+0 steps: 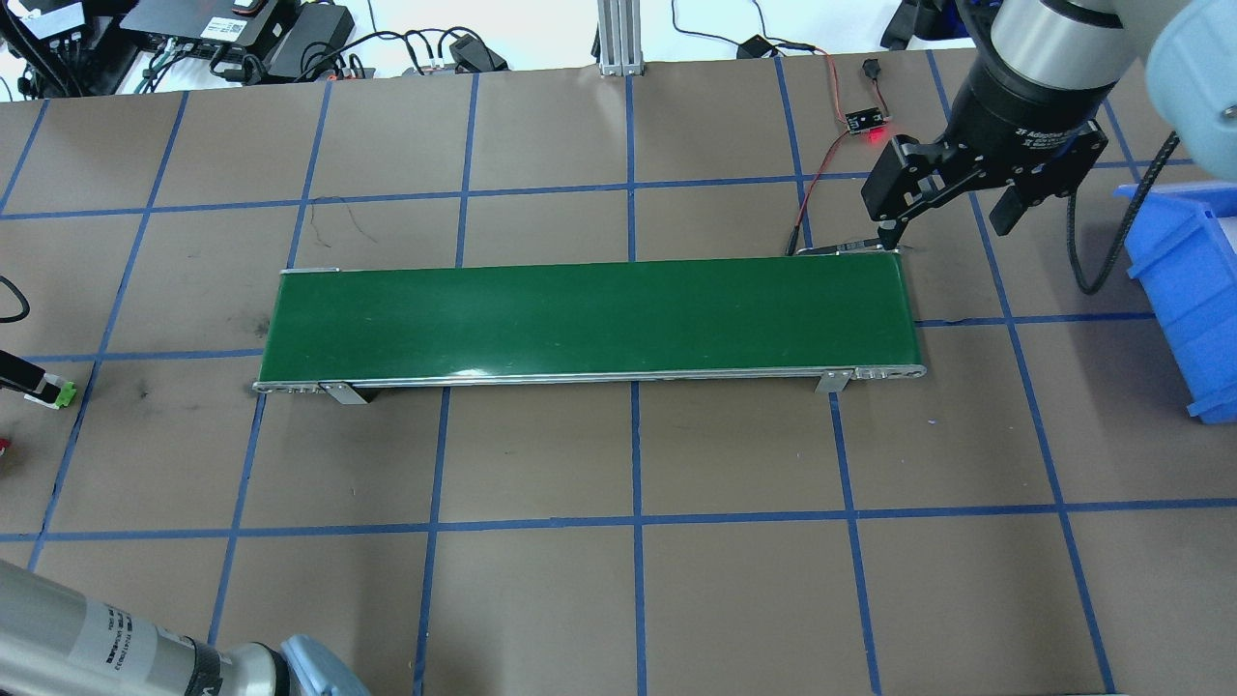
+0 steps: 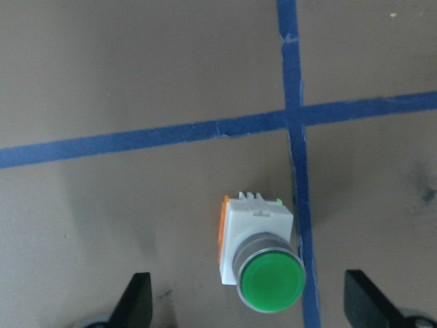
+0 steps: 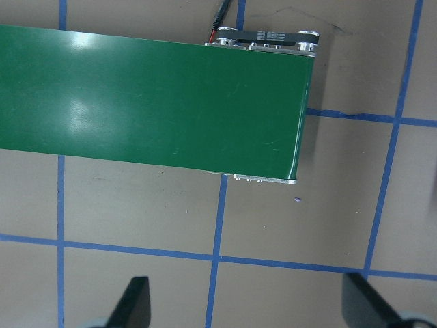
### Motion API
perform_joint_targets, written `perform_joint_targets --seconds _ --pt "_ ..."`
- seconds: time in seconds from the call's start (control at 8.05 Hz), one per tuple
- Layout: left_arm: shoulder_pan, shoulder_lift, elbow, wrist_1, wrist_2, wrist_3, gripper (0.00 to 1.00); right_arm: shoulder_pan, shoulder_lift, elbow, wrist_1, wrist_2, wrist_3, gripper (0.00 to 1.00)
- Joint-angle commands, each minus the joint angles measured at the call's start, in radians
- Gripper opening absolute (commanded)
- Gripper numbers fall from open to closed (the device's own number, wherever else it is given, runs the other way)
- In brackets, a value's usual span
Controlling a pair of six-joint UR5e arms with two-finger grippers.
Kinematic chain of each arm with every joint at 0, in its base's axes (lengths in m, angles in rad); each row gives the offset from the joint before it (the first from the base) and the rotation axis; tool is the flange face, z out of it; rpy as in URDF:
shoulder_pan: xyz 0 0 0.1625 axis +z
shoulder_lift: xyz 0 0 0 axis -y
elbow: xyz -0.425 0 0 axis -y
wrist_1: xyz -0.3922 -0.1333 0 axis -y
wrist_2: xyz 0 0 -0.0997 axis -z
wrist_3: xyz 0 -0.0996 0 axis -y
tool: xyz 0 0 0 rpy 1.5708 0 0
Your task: Move button from left to right
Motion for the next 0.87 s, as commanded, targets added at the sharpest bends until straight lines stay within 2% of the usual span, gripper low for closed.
perform_joint_targets --seconds 0.0,0.5,0.75 --pt "-0.001 -0.019 0.000 0.001 0.000 0.000 1.00 0.000 0.001 0.000 0.000 -0.001 0.000 1.00" --pt "-0.001 -0.043 0.003 0.014 0.000 -0.009 0.99 0.000 0.001 0.000 -0.001 0.000 -0.001 1.00" --pt "-0.001 -0.043 0.000 0.016 -0.006 -0.014 0.11 0.000 0.001 -0.001 -0.001 -0.001 -0.003 1.00"
